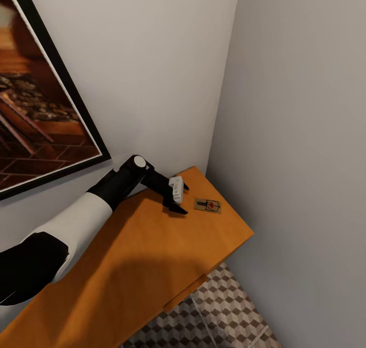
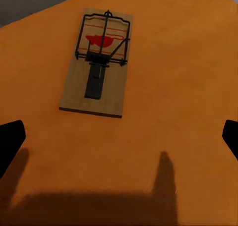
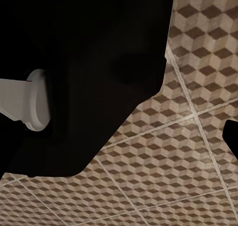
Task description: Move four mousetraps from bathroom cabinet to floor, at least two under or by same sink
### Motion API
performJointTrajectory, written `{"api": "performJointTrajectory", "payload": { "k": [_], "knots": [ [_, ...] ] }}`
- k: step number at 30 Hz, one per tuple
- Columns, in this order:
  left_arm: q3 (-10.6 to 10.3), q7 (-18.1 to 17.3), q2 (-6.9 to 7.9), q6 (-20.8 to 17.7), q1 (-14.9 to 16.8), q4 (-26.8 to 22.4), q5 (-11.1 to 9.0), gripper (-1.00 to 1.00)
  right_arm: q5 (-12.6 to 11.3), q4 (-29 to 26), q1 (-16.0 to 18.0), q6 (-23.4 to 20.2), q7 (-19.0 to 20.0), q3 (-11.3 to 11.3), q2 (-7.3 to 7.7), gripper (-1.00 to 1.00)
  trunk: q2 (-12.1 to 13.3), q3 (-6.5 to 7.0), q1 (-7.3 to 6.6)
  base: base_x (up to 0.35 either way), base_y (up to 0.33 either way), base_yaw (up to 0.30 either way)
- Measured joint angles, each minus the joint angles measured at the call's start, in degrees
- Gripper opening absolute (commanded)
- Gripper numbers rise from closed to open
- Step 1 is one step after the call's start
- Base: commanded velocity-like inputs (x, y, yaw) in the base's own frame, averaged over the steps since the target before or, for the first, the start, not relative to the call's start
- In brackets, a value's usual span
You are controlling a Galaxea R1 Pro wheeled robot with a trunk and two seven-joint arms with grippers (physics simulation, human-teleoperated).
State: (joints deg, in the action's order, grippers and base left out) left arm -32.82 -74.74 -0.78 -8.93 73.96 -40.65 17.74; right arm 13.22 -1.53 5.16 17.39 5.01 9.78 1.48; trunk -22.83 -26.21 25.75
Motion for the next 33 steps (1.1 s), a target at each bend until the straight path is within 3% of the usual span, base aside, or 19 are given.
{"api": "performJointTrajectory", "payload": {
  "k": [6, 17, 33],
  "knots": [
    [0.0, 3.5, 0.09, -0.2, 0.0, 0.2, 0.1, 1.00, 0.0, 0.0, 0.0, 0.0, 0.0, 0.0, 0.00, 1.00, 0.0, 0.00, 0.00, 0.000, 0.000, 0.000],
    [0.0, 7.1, 0.03, -0.9, 0.0, -0.2, 3.1, 1.00, 0.0, 0.0, 0.0, 0.0, 0.0, -0.6, 0.00, 1.00, 0.0, 0.00, 0.00, 0.000, 0.000, 0.000],
    [0.0, 8.5, 0.01, -2.0, 0.0, 0.0, 3.8, 1.00, -0.1, 0.0, 0.0, 0.0, 0.0, -0.7, 0.00, 1.00, 0.0, 0.00, 0.00, 0.000, 0.000, 0.000]
  ]
}}
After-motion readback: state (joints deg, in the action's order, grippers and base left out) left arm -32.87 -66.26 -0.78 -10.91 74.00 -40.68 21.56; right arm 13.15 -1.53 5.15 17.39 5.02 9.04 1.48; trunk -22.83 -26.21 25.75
